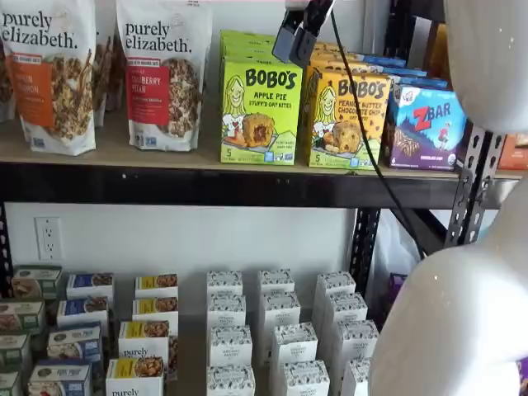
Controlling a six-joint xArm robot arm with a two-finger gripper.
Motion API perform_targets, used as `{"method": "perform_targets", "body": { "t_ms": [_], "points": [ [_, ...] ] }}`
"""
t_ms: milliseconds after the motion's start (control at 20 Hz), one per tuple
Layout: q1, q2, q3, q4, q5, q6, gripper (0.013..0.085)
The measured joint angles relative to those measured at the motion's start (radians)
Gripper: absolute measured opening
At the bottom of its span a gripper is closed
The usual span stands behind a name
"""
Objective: Pick the green box on the top shelf, the fourth from the left
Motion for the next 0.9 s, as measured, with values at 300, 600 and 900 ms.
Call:
{"method": "perform_targets", "body": {
  "t_ms": [300,600,900],
  "points": [
    [-0.039,-0.017,0.022,0.007,-0.058,-0.038,0.085],
    [-0.056,-0.055,0.09,0.019,-0.181,-0.065,0.085],
    [-0.031,-0.104,0.193,0.013,-0.378,-0.064,0.085]
  ]
}}
